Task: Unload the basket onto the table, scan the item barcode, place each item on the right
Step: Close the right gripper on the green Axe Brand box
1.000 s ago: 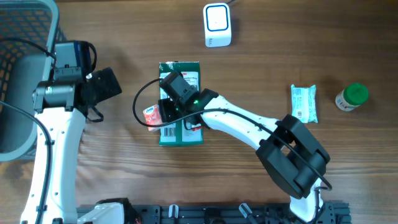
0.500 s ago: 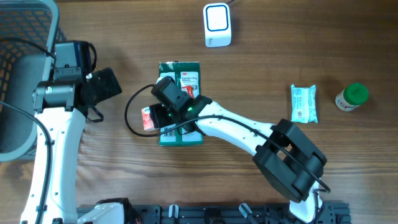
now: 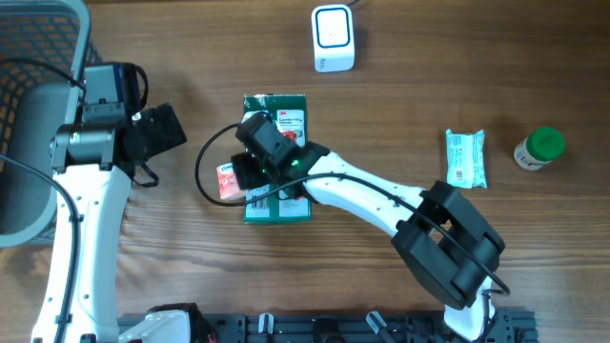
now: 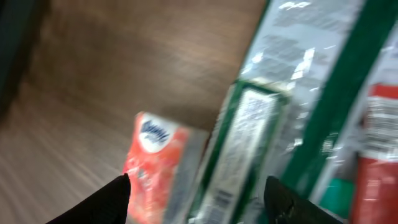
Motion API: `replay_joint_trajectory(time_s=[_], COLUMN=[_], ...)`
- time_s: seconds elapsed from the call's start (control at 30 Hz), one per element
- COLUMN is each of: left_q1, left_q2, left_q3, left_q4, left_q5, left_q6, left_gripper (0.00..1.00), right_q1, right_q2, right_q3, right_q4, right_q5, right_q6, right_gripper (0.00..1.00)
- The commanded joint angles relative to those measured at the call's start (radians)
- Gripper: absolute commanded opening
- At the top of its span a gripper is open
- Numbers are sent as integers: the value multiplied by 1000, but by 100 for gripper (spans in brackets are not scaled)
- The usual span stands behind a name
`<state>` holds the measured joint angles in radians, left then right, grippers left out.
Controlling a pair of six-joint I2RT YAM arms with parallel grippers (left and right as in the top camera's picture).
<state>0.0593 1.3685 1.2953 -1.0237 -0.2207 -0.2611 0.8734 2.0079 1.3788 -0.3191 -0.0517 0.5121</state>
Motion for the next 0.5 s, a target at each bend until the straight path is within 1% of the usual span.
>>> replay_joint_trajectory(time_s=[0.0, 0.1, 0.2, 0.23, 0.33, 0.47], left_q1=[5, 5, 5, 5, 5, 5], left_q2=[-13, -13, -13, -13, -13, -13], left_q3=[16, 16, 16, 16, 16, 16], left_q4=[3, 3, 3, 3, 3, 3], left_q5=[-16, -16, -16, -16, -16, -16], left_q6=[-9, -9, -9, -9, -9, -9], left_gripper=[100, 100, 100, 100, 100, 100], right_q1=[7, 8, 11, 11, 13, 16], right_q2=[-11, 20, 52, 64, 96, 126], right_q3=[14, 14, 14, 14, 14, 14], right_q4=[-10, -8, 16, 27, 51, 53], right_q5=[99, 121, 95, 79, 61, 62], right_q6=[15, 18, 21, 21, 23, 38], right_gripper=[70, 75, 76, 75, 65, 59])
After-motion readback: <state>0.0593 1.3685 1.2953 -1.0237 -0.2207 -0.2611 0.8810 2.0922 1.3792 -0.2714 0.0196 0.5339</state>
